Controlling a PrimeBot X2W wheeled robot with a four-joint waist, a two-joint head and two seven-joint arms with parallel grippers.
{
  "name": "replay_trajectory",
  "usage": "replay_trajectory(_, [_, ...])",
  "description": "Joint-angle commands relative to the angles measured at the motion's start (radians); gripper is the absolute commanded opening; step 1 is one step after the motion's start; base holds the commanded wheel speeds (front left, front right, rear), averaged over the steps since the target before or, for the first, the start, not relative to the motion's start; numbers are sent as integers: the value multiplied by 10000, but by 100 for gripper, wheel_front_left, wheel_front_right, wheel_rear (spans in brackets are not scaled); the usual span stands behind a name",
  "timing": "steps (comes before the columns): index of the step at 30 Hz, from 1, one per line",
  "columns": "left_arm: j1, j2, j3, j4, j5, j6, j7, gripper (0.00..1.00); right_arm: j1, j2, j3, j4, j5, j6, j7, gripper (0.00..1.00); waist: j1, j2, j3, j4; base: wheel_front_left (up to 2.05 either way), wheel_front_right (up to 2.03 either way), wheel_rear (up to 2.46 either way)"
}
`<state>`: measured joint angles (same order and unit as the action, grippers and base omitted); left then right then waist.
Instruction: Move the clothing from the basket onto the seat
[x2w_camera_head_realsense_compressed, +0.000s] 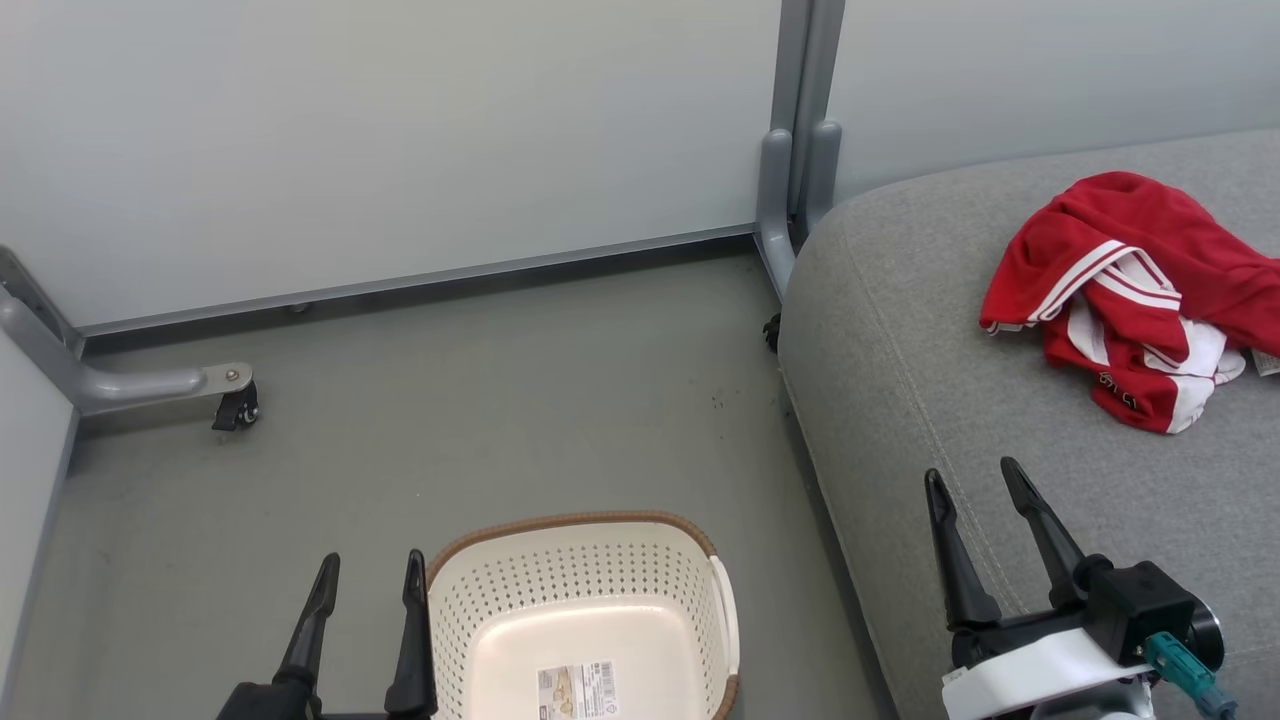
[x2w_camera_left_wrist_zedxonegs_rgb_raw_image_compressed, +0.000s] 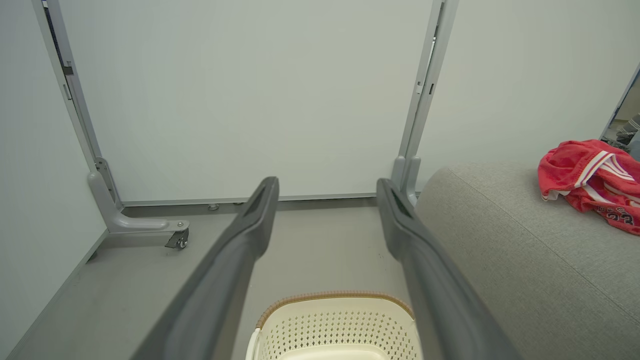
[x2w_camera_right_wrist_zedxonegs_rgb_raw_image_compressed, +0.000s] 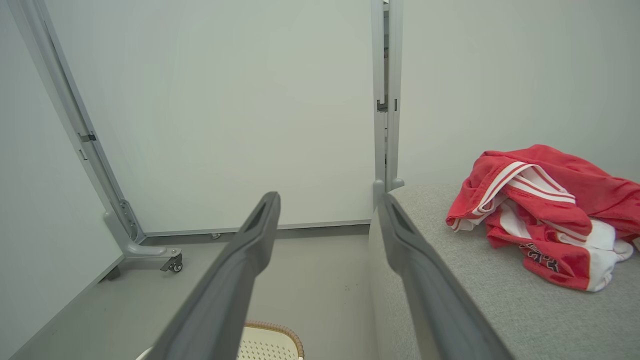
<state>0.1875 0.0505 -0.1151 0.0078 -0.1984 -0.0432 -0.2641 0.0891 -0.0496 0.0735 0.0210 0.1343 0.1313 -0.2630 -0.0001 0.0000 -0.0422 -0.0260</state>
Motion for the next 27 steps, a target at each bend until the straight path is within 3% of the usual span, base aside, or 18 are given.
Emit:
replay_trajectory(1, [-68,5,-21,40,-5,64,-3,100,18,-19,-9,10,-82,-12,-26,100,1,0,14,35,0,0,0])
replay_trajectory(8, [-385,6,-84,83,46,137,-3,100,59,-17,93,-13,-289,-11,-26,100,1,0,46,341,0,0,0])
replay_trajectory(9, [-228,-6,-113,79,32,102,0,0,2,0,83,-8,-243,0,0,0,1,0,37,286,0,0,0])
replay_trajectory(14, [-80,-7,-155,461,-91,113,21,0,138,39,106,364,-85,4,23,0,1,0,43,307,0,0,0])
replay_trajectory(27, [-576,151,72,757,-2658,-42,504,0,-236,-141,-19,662,2643,2,490,0,1,0,85,302,0,0,0])
